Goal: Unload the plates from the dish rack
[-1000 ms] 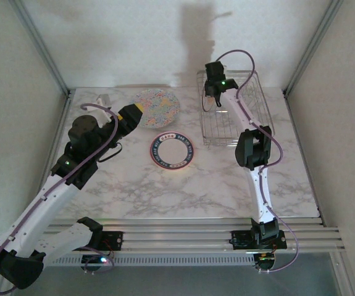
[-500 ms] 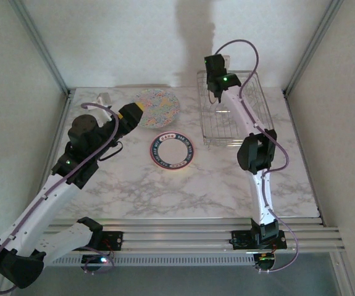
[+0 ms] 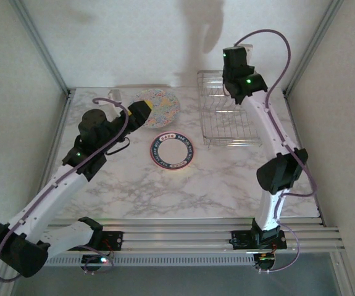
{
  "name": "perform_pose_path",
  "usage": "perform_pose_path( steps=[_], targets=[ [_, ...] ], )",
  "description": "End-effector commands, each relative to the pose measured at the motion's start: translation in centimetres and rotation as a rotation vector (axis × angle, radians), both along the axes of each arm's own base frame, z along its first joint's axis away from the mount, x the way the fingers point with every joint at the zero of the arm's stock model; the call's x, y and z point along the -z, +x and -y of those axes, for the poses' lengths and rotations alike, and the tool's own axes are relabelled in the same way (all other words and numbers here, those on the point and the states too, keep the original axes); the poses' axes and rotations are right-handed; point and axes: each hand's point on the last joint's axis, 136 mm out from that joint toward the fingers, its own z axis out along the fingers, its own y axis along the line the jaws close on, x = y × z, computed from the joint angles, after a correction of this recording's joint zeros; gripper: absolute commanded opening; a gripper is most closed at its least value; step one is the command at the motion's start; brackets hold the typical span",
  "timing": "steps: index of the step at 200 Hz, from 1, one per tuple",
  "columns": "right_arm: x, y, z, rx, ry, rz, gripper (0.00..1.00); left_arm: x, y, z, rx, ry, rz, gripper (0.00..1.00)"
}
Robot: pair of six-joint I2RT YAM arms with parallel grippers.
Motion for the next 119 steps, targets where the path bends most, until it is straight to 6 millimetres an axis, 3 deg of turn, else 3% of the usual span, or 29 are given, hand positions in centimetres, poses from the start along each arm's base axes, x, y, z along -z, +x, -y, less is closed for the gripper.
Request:
perform_pose_path(
  steps=[1,64,119],
  targets=[
    [-2.9,-2.5,2.2,0.029,0.087,0.067,0.00,-2.3,0.3,1.8,0.083,-0.046,0.054,0.65],
    [-1.6,-9.0,5.1,-0.024,0.337,-0.010,0.00,0.4,3.0,11.0,0.349,-0.023,-0.027,0.67],
    [0.8,-12.8,5.5,-0.078,0.650,-0.077,0.00,3.8,4.9,17.8,0.509,-0.001,-0.137,0.69]
  ],
)
